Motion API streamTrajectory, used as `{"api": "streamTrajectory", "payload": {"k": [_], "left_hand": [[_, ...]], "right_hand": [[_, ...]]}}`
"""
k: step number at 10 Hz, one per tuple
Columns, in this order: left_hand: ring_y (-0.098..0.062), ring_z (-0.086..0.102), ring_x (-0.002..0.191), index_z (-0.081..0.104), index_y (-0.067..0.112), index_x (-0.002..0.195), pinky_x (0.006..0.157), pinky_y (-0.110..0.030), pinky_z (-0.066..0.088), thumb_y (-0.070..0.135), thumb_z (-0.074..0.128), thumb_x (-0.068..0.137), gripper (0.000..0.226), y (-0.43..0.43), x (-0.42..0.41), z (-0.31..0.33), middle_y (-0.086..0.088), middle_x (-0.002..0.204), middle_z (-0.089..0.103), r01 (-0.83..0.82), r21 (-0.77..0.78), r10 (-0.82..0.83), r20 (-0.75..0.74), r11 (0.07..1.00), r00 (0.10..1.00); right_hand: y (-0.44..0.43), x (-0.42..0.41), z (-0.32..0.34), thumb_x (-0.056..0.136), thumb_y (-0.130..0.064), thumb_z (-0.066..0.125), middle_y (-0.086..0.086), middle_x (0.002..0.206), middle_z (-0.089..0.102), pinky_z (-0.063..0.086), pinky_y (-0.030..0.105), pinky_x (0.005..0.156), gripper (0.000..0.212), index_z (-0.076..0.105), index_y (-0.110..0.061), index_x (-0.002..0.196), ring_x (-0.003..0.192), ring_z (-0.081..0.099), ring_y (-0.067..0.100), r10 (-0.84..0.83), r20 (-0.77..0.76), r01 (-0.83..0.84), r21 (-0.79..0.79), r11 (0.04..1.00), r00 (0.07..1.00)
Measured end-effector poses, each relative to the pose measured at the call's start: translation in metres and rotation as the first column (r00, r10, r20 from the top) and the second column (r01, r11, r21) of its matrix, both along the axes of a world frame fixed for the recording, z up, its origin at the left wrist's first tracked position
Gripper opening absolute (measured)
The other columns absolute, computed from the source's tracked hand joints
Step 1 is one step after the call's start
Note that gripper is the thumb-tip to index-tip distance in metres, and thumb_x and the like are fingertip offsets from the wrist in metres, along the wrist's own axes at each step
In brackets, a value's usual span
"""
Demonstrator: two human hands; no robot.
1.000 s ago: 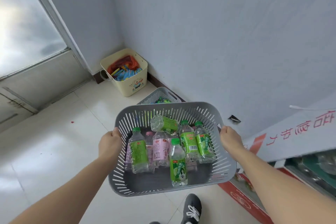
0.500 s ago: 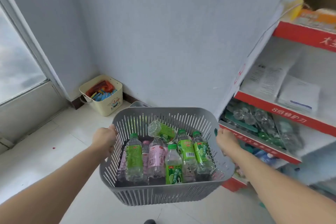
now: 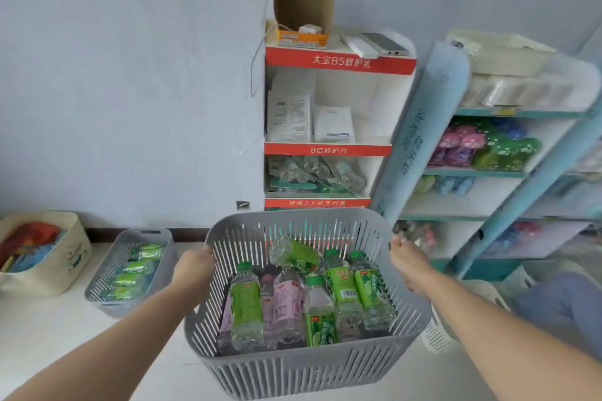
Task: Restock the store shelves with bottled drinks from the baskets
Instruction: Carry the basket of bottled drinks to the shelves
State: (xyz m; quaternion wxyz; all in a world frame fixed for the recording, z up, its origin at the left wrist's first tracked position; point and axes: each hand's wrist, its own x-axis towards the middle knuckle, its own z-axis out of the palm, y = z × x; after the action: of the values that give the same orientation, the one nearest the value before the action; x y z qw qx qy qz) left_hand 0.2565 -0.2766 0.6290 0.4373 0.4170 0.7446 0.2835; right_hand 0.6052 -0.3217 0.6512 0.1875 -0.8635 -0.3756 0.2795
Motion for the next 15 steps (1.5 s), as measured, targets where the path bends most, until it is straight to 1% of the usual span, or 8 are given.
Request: {"api": "streamTrajectory", "payload": {"k": [2, 3, 6, 7, 9, 10, 13, 15], "left_hand": [[-0.023, 0.044, 0.055, 0.057, -0.008, 0.097, 0.051, -0.03, 0.034, 0.025, 0.035, 0.102, 0.04, 0.002, 0.106, 0.01, -0.014, 0.067, 0.047, 0.223, -0.025, -0.223, -0.015, 0.974, 0.975], [-0.024, 0.047, 0.059, 0.057, -0.012, 0.099, 0.057, -0.03, 0.038, 0.028, 0.036, 0.102, 0.046, -0.003, 0.174, 0.014, -0.015, 0.069, 0.05, 0.343, -0.002, -0.343, -0.031, 0.939, 0.939], [-0.033, 0.058, 0.084, 0.058, -0.009, 0.119, 0.074, -0.037, 0.044, 0.023, 0.04, 0.1, 0.041, -0.055, 0.399, 0.025, -0.026, 0.105, 0.061, 0.597, 0.026, -0.597, -0.004, 0.802, 0.802], [-0.02, 0.044, 0.059, 0.054, -0.01, 0.123, 0.061, -0.033, 0.044, 0.021, 0.04, 0.1, 0.042, -0.086, 0.469, 0.032, -0.009, 0.075, 0.051, 0.655, 0.034, -0.656, 0.043, 0.755, 0.753], [-0.019, 0.035, 0.049, 0.05, 0.0, 0.091, 0.047, -0.028, 0.027, 0.017, 0.033, 0.102, 0.026, -0.141, 0.616, 0.037, -0.009, 0.061, 0.038, 0.777, 0.03, -0.776, 0.074, 0.629, 0.626], [-0.016, 0.03, 0.046, 0.047, 0.002, 0.079, 0.043, -0.024, 0.021, 0.018, 0.036, 0.102, 0.03, -0.17, 0.688, 0.043, -0.008, 0.057, 0.033, 0.816, 0.046, -0.811, 0.157, 0.576, 0.563], [-0.017, 0.035, 0.049, 0.041, 0.012, 0.068, 0.043, -0.021, 0.03, 0.015, 0.037, 0.1, 0.033, -0.262, 0.902, 0.054, -0.005, 0.061, 0.038, 0.957, 0.076, -0.949, 0.173, 0.279, 0.263], [-0.016, 0.028, 0.045, 0.043, 0.008, 0.075, 0.045, -0.021, 0.023, 0.019, 0.036, 0.102, 0.03, -0.354, 1.011, 0.067, -0.006, 0.058, 0.032, 0.989, 0.066, -0.975, 0.188, 0.135, 0.121]], "right_hand": [[-0.09, 0.086, 0.013, 0.104, -0.039, 0.018, 0.015, 0.076, 0.053, 0.039, 0.027, 0.06, 0.059, 0.053, 0.006, 0.117, 0.064, 0.049, 0.021, -0.256, -0.058, 0.257, 0.02, 0.966, 0.965], [-0.136, 0.132, 0.018, 0.105, -0.033, 0.019, 0.024, 0.104, 0.061, 0.046, 0.034, 0.076, 0.054, 0.052, 0.005, 0.126, 0.091, 0.06, 0.032, -0.374, -0.052, 0.376, 0.04, 0.926, 0.926], [-0.279, 0.284, 0.034, 0.106, -0.029, 0.023, 0.004, 0.058, 0.025, 0.014, 0.027, 0.05, 0.047, 0.029, -0.016, 0.061, 0.05, 0.022, 0.015, -0.639, -0.056, 0.641, 0.015, 0.767, 0.767], [-0.328, 0.333, 0.042, 0.105, -0.026, 0.021, 0.005, 0.069, 0.038, 0.017, 0.027, 0.049, 0.038, 0.055, -0.01, 0.098, 0.051, 0.026, 0.014, -0.672, -0.055, 0.671, -0.032, 0.741, 0.739], [-0.42, 0.425, 0.05, 0.102, -0.027, 0.032, 0.016, 0.103, 0.064, 0.036, 0.027, 0.058, 0.041, 0.054, -0.008, 0.131, 0.057, 0.043, 0.016, -0.807, -0.034, 0.808, 0.02, 0.589, 0.59], [-0.457, 0.459, 0.062, 0.104, -0.025, 0.026, 0.005, 0.065, 0.045, 0.027, 0.025, 0.043, 0.043, 0.043, -0.007, 0.138, 0.049, 0.039, 0.016, -0.849, -0.053, 0.849, -0.013, 0.528, 0.526], [-0.574, 0.565, 0.056, 0.106, -0.029, 0.022, 0.004, 0.053, 0.03, 0.019, 0.025, 0.048, 0.045, 0.039, -0.013, 0.066, 0.043, 0.025, 0.014, -0.977, -0.086, 0.98, 0.066, 0.189, 0.194], [-0.667, 0.628, 0.052, 0.105, -0.039, 0.023, 0.01, 0.065, 0.051, 0.041, 0.03, 0.053, 0.053, 0.055, 0.004, 0.102, 0.053, 0.049, 0.019, -0.989, -0.146, 0.996, 0.088, 0.018, 0.031]]}}
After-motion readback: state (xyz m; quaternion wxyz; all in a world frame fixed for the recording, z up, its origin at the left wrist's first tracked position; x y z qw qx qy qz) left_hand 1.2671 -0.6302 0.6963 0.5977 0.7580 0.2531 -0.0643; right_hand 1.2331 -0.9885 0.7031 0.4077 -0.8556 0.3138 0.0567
